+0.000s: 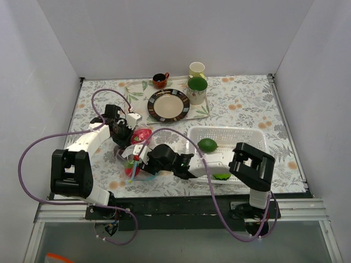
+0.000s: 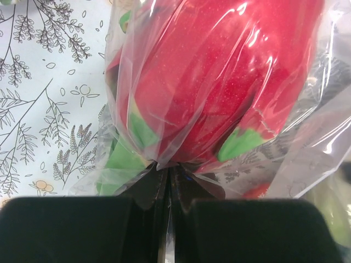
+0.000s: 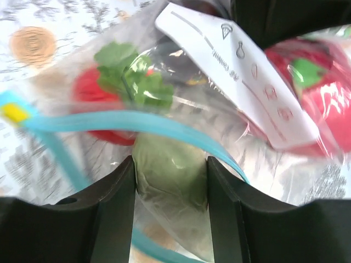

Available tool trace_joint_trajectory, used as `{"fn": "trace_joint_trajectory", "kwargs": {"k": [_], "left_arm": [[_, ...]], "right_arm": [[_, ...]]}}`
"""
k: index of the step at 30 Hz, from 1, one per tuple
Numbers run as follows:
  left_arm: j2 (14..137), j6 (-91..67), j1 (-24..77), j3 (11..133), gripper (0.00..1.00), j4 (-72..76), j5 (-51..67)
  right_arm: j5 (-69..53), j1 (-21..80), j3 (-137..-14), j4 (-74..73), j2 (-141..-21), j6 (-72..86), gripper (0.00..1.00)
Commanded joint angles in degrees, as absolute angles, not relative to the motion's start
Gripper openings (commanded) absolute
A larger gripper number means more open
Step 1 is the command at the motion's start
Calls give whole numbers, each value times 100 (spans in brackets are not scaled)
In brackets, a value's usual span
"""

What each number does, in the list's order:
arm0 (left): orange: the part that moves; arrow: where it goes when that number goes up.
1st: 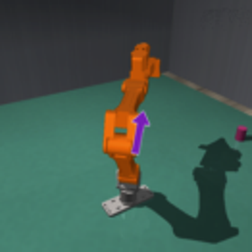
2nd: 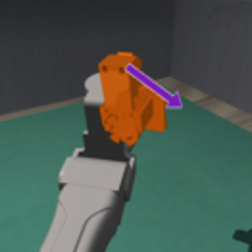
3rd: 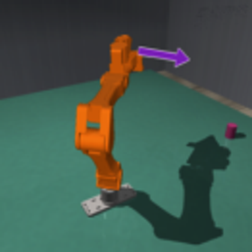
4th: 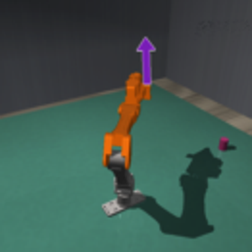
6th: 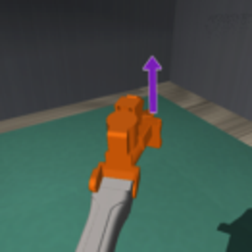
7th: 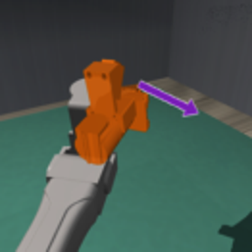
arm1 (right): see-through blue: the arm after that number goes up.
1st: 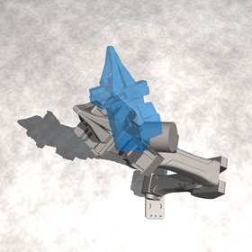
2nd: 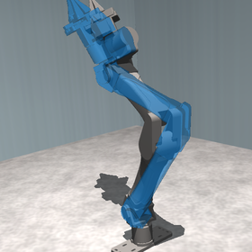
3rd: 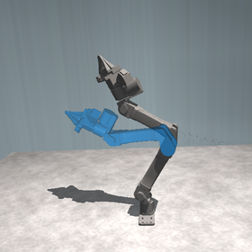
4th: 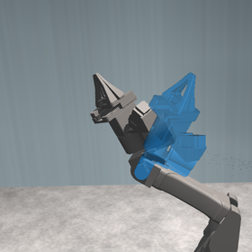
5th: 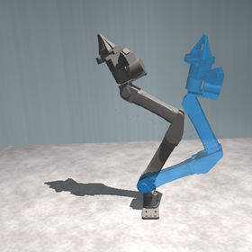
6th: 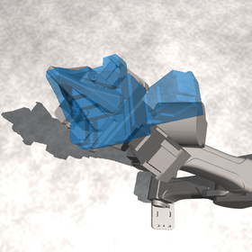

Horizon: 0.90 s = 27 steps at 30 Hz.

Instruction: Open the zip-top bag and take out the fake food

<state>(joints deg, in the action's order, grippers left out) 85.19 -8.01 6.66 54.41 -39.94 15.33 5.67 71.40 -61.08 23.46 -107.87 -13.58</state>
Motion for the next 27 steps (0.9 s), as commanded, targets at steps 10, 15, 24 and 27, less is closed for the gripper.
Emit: {"fn": "trace_joint_trajectory", "kwargs": {"k": [10, 15, 24, 27], "left_arm": [[9106, -1107, 677, 5194, 0, -4201, 1116], [9027, -1125, 677, 5150, 0, -4245, 1169], [8860, -1353, 677, 5238, 0, -4351, 1327], [8807, -1450, 677, 5308, 0, -4316, 1389]], "right_arm": [[-54, 7216, -4835, 2066, -8000, -466, 1], [1576, 7146, -4518, 1653, -6910, -458, 1], [4042, 6003, -4377, -504, -6398, 1677, 1], [4227, 5985, -4666, -1201, -6784, 1968, 11]]}}
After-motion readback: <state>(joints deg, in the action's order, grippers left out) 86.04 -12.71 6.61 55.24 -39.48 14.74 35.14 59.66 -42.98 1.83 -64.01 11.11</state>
